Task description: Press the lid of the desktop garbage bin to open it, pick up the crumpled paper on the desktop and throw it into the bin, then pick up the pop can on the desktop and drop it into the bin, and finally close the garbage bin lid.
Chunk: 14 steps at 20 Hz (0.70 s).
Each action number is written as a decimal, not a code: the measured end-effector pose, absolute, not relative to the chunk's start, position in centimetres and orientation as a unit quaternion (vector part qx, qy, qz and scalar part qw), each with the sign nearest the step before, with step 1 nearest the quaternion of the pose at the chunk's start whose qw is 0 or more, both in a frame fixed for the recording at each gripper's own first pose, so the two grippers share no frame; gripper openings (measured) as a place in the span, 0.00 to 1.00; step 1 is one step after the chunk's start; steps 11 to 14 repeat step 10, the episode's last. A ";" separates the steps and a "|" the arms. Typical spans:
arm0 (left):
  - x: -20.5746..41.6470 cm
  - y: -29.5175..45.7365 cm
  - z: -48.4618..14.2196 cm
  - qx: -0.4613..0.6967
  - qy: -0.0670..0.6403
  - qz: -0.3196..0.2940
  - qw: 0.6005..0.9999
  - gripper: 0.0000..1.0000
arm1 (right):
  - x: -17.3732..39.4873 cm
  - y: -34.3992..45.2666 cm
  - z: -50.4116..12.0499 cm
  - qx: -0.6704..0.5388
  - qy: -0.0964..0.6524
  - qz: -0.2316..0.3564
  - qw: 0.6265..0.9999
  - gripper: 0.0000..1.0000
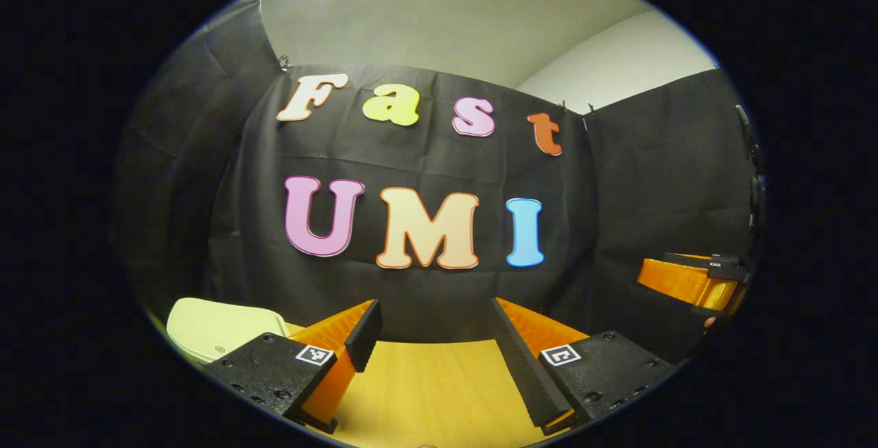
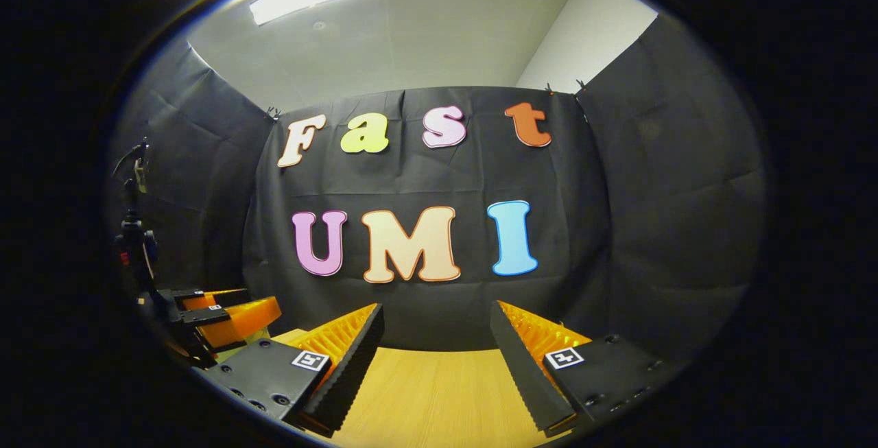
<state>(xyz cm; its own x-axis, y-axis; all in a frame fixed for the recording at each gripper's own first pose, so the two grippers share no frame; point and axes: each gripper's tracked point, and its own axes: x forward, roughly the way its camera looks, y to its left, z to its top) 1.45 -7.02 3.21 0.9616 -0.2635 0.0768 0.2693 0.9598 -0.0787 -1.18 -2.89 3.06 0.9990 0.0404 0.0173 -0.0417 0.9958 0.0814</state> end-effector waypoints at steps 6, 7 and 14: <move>1.6 -7.8 3.2 -0.039 -0.034 -0.147 0.988 0.94 | -1.4 -2.6 4.0 0.047 -0.026 0.028 0.998 0.98; 1.6 -7.9 3.3 -0.040 -0.034 -0.148 0.988 0.94 | -1.3 -2.5 4.4 0.044 -0.037 0.030 0.998 0.98; 1.7 -7.4 3.2 -0.037 -0.033 -0.144 0.988 0.94 | -1.1 -2.1 4.6 0.035 -0.044 0.032 0.998 0.98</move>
